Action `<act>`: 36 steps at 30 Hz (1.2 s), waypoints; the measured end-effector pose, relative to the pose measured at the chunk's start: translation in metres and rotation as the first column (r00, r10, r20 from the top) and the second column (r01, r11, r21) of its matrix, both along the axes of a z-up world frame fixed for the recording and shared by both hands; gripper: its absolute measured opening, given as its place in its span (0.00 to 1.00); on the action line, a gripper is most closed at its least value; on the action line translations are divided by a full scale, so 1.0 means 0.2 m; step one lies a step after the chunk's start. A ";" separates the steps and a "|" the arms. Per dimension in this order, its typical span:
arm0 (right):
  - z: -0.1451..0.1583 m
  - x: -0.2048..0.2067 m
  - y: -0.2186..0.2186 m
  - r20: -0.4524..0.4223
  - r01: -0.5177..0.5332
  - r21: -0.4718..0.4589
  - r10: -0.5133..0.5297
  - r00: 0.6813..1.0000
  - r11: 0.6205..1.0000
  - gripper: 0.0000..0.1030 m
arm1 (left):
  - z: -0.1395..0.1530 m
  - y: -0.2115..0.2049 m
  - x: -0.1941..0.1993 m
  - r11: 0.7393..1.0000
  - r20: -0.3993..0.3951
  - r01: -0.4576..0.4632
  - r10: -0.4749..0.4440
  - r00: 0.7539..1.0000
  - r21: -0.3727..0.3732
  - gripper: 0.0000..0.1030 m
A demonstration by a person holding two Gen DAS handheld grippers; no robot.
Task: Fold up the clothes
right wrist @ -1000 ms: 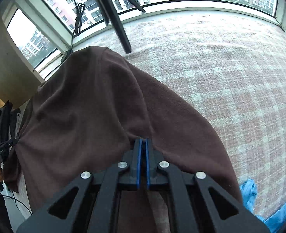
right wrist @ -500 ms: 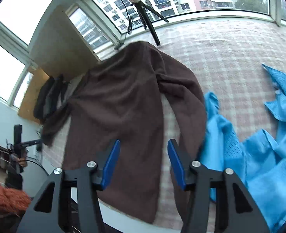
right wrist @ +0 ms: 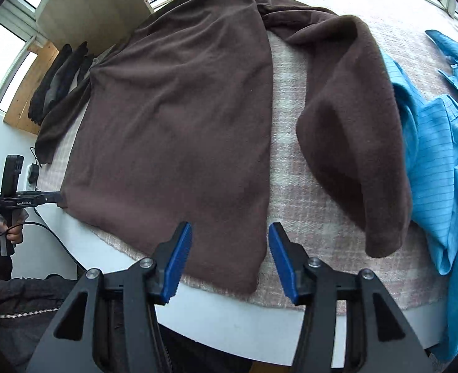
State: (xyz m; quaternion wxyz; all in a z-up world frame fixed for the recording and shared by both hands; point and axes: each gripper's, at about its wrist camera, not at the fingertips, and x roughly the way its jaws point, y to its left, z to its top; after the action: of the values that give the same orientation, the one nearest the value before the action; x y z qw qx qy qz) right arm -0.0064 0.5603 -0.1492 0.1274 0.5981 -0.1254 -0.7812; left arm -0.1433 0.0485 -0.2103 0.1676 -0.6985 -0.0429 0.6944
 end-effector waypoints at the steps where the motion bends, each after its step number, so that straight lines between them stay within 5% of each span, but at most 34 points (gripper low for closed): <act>1: -0.01 0.01 0.00 0.004 0.000 -0.002 0.000 1.000 1.000 0.49 | 0.00 0.01 0.01 1.000 -0.008 0.005 -0.005 1.000 -0.006 0.27; 5: -0.05 0.06 0.05 0.018 0.033 -0.010 -0.033 0.999 0.999 0.49 | 0.01 0.01 0.00 1.000 -0.023 -0.012 0.011 1.000 -0.009 0.11; 11: -0.12 0.06 0.05 0.036 0.049 -0.059 -0.047 0.998 0.997 0.49 | 0.11 -0.07 -0.04 0.996 -0.039 -0.067 0.069 0.997 0.060 0.09; 13: -0.13 0.05 0.03 0.038 0.030 -0.054 -0.028 0.999 0.998 0.39 | 0.14 -0.05 -0.05 0.997 -0.051 -0.050 0.053 0.997 0.053 0.09; 14: -0.15 0.04 0.01 0.040 0.021 -0.051 -0.019 0.999 0.999 0.15 | 0.14 -0.04 -0.06 0.998 -0.052 -0.042 0.045 0.998 0.045 0.09; 15: -0.15 0.03 0.01 0.042 0.022 -0.061 -0.019 0.999 0.998 0.06 | 0.15 -0.03 -0.07 0.999 -0.054 -0.033 0.035 0.998 0.036 0.09; 18: -0.09 0.03 0.06 0.046 0.075 -0.161 -0.069 0.997 0.984 0.06 | 0.22 -0.02 -0.09 0.998 -0.074 -0.032 0.036 0.997 0.053 0.08; 23: 0.18 0.11 0.19 -0.025 0.138 -0.393 -0.160 0.987 0.909 0.05 | 0.43 -0.10 -0.09 0.995 -0.130 -0.050 0.061 0.990 0.089 0.08; 31: -0.16 0.05 0.08 0.159 0.180 -0.162 -0.154 0.975 0.970 0.05 | 0.05 -0.13 0.05 1.000 0.004 0.021 -0.021 1.000 0.005 0.08; 36: -0.20 0.00 0.04 0.185 0.129 -0.073 -0.114 0.976 0.989 0.06 | -0.03 -0.12 0.04 0.999 0.052 0.050 -0.050 0.997 0.002 0.10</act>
State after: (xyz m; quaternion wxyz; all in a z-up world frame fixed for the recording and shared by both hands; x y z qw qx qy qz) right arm -0.0057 0.5676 -0.1886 0.0927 0.6516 -0.2058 -0.7242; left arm -0.1354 0.0254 -0.2160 0.1839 -0.7172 -0.0298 0.6715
